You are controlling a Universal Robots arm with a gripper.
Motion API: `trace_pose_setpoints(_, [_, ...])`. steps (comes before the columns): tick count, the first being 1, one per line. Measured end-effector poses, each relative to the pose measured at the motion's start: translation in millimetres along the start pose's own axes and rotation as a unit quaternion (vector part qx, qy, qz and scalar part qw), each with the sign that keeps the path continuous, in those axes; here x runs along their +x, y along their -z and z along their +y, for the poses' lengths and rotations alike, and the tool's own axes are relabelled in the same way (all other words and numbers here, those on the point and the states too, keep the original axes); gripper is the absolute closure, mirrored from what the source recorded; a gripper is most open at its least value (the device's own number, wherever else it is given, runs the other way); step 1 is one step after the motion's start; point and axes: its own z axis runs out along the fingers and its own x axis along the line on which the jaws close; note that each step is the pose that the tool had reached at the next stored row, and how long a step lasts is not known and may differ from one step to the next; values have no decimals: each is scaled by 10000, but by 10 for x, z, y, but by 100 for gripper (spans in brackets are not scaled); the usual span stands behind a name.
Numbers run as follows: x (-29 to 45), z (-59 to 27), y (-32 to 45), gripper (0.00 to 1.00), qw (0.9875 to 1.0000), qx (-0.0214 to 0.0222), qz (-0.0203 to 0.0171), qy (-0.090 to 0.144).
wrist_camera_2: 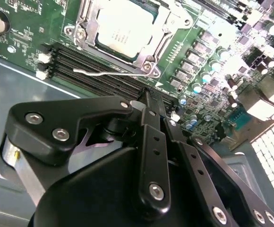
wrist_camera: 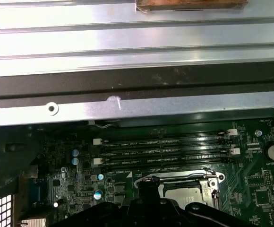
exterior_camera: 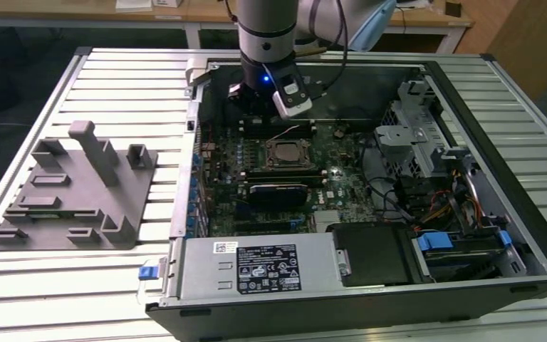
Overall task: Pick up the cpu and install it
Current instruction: 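Install the first cpu locking lever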
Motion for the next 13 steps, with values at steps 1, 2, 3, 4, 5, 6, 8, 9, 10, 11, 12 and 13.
trace_pose_setpoints(1, [-24, 2, -3, 89, 10000, 10, -2, -7])
trace_pose_setpoints(2, [-62, 4, -7, 89, 10000, 23, -5, -19])
trace_pose_setpoints(3, [-86, 6, -9, 89, 10000, 29, -7, -25])
trace_pose_setpoints(4, [-111, 7, -12, 89, 10000, 34, -8, -30])
trace_pose_setpoints(5, [-136, 9, -15, 89, 10000, 41, -10, -35])
trace_pose_setpoints(6, [-160, 11, -17, 89, 10000, 51, -11, -41])
trace_pose_setpoints(8, [-197, 14, -21, 89, 10000, 73, -15, -50])
trace_pose_setpoints(9, [-214, 15, -22, 89, 9999, 85, -17, -55])
trace_pose_setpoints(10, [-231, 16, -23, 89, 9999, 97, -18, -59])
trace_pose_setpoints(11, [-248, 18, -24, 89, 9999, 110, -20, -63])
trace_pose_setpoints(12, [-263, 19, -25, 89, 9999, 123, -21, -65])
trace_pose_setpoints(13, [-275, 21, -27, 89, 9999, 135, -23, -68])
